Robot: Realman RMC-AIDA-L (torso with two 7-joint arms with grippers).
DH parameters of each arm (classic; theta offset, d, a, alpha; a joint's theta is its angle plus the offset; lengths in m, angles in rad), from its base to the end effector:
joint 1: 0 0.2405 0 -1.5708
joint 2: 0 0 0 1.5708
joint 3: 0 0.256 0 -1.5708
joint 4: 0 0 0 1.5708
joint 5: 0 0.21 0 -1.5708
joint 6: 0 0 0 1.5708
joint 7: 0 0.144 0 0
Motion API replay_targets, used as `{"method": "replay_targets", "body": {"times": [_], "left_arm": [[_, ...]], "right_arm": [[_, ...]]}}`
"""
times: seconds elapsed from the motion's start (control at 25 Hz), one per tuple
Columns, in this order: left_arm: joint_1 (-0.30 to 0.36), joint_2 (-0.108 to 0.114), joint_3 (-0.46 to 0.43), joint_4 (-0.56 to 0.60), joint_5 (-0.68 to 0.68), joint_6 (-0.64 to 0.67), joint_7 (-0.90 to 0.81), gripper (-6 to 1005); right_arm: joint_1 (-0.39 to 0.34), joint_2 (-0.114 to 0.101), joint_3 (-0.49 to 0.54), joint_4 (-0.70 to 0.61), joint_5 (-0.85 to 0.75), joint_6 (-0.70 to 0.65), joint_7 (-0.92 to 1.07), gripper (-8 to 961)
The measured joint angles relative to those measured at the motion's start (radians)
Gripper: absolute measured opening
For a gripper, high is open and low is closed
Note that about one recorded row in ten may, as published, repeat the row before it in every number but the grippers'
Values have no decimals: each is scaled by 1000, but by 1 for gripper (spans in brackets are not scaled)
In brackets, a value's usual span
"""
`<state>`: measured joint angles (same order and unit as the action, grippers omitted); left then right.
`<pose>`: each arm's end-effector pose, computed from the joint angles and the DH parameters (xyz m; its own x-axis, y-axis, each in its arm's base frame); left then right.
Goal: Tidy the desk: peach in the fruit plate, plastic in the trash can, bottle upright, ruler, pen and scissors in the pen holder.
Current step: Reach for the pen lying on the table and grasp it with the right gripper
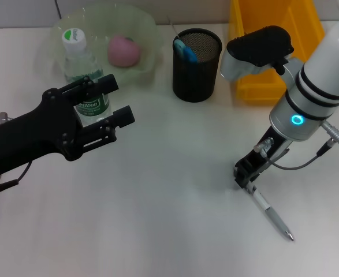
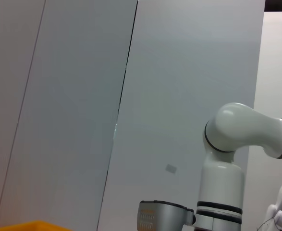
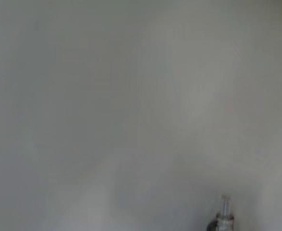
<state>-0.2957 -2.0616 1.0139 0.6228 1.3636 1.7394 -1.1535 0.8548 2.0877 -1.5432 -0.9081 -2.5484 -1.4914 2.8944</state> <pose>-0.2532 0.2711 0.0143 0.5749 0.1121 0.8105 0.3631 -0.9226 -0.1299 0.1742 0.3579 -0.0670 0.4658 -0.8196 0.3335 -0.7012 -0.5718 -0.4259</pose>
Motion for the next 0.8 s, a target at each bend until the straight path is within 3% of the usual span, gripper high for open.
{"method": "replay_targets", "body": {"times": [0.8], "left_arm": [[3, 0, 0, 0, 0, 0, 0, 700]], "right_arm": [[-11, 1, -3, -31, 2, 0, -5, 120]]}}
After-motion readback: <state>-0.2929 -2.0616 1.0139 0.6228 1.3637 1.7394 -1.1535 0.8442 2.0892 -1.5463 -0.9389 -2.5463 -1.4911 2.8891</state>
